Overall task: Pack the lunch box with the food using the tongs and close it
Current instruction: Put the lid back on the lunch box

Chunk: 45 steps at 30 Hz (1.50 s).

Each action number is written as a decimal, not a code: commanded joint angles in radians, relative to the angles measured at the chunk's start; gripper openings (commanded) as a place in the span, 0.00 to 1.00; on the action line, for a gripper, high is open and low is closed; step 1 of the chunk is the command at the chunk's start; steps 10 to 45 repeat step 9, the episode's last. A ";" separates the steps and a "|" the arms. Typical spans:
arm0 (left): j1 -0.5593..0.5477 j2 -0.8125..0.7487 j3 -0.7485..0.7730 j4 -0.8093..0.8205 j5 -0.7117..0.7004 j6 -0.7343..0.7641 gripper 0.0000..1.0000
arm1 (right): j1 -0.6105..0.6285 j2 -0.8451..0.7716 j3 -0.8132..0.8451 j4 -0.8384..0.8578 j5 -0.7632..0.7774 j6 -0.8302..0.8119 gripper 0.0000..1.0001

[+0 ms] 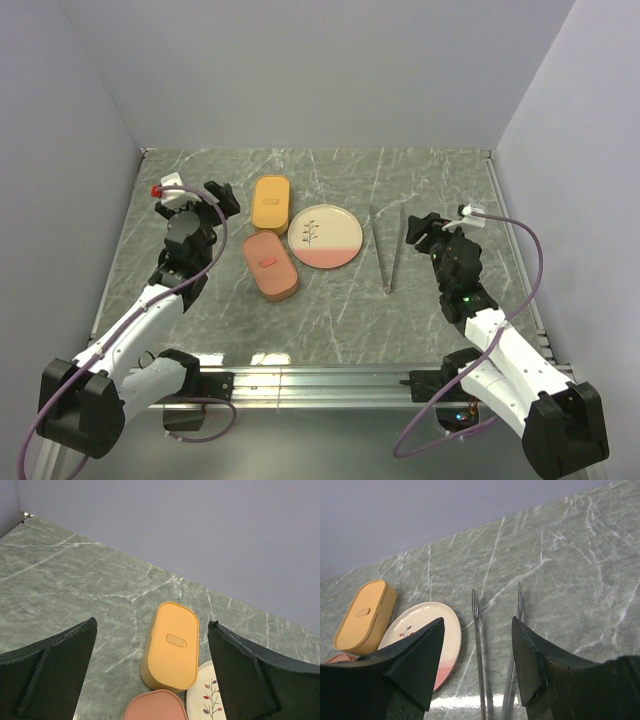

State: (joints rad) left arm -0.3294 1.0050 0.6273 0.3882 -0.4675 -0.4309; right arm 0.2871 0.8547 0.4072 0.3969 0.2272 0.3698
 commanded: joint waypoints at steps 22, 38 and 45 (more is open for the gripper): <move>-0.003 -0.013 -0.005 0.063 0.003 0.014 0.99 | -0.014 -0.003 0.005 0.043 0.011 0.009 0.63; -0.003 -0.013 -0.005 0.063 0.003 0.014 0.99 | -0.014 -0.003 0.005 0.043 0.011 0.009 0.63; -0.003 -0.013 -0.005 0.063 0.003 0.014 0.99 | -0.014 -0.003 0.005 0.043 0.011 0.009 0.63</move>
